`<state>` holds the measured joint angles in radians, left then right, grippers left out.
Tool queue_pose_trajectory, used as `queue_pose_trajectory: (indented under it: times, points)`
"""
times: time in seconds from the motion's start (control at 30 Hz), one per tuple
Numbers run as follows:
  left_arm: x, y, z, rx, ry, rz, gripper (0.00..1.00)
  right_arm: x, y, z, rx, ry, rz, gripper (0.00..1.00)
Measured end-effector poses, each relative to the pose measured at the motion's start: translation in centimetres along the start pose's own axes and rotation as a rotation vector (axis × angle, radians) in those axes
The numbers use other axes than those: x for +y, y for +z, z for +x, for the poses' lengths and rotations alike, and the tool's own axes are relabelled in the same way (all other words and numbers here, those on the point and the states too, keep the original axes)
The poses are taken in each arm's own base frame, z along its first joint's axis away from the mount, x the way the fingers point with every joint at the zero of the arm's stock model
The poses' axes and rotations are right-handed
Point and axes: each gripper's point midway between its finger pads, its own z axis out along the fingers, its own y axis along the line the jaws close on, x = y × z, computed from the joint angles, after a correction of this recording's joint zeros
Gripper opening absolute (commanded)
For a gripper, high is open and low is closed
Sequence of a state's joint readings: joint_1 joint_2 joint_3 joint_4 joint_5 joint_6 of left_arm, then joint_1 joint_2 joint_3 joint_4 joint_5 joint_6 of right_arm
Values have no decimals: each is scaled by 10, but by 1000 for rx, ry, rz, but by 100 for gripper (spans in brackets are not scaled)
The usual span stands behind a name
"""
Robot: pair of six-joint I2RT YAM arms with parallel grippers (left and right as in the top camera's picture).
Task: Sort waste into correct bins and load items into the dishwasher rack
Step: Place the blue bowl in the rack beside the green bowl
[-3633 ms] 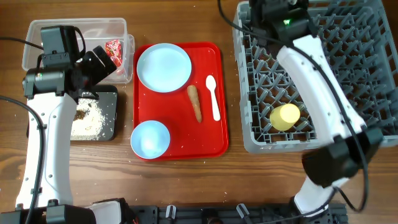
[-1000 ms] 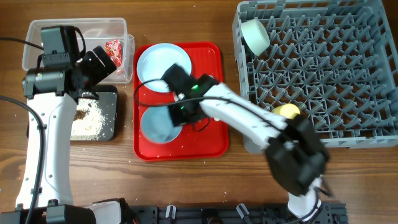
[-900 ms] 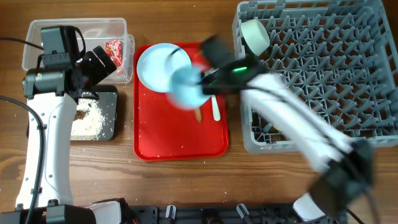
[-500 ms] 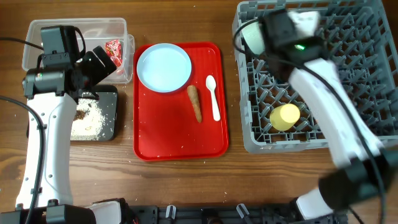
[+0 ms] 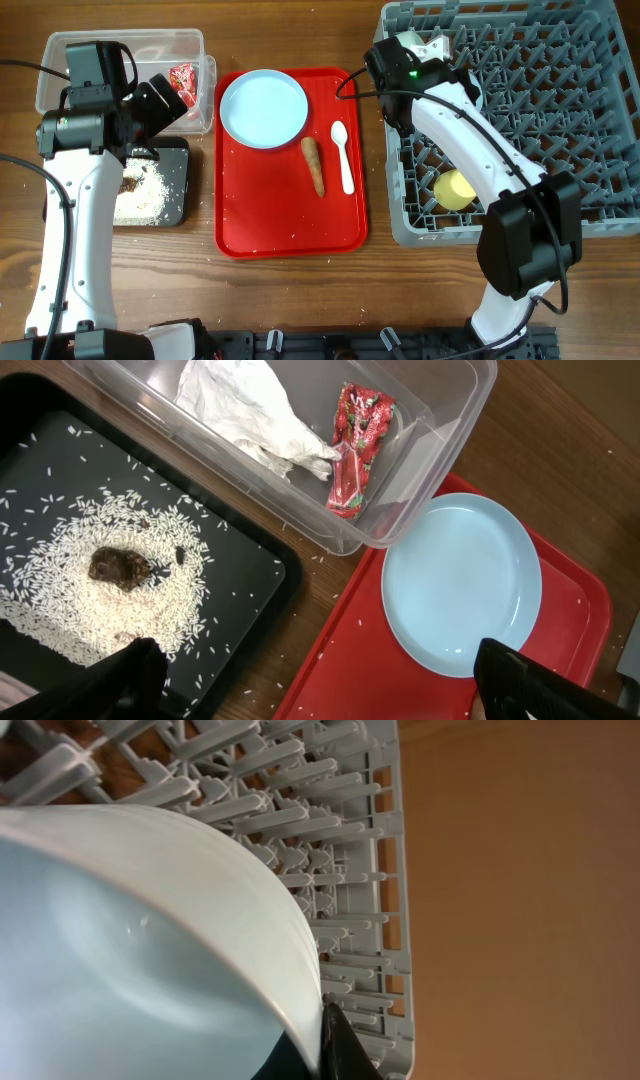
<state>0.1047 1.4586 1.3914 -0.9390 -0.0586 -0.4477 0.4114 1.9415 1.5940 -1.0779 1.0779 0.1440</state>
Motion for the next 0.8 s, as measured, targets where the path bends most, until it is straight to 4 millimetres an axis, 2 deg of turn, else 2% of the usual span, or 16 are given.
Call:
queue_pose_trajectory:
  times: [0.13,0.2,0.27,0.33,0.4,0.43,0.53,0.63,0.7,0.77,0.8]
  points:
    - [0,0,0,0,0,0,100,13,-11,-1,-16,-31,-39,5]
    - [0,0,0,0,0,0,100,18,-16,1,-20,-55,-44,17]
    - [0,0,0,0,0,0,100,27,-25,6,-16,-118,-78,24]
    - [0,0,0,0,0,0,100,44,-39,16,-9,-215,-149,44]
    - [0,0,0,0,0,0,100,69,-50,21,-3,-256,-276,56]
    - [0,0,0,0,0,0,100,83,-56,23,-2,-257,-350,58]
    - [0,0,0,0,0,0,100,108,-67,29,16,-277,-475,65]
    - [0,0,0,0,0,0,100,108,-65,30,35,-247,-490,71]
    - [0,0,0,0,0,0,100,105,-68,24,31,-213,-503,79]
    - [0,0,0,0,0,0,100,103,-76,13,7,-177,-534,100]
    - [0,0,0,0,0,0,100,98,-86,1,-21,-135,-558,100]
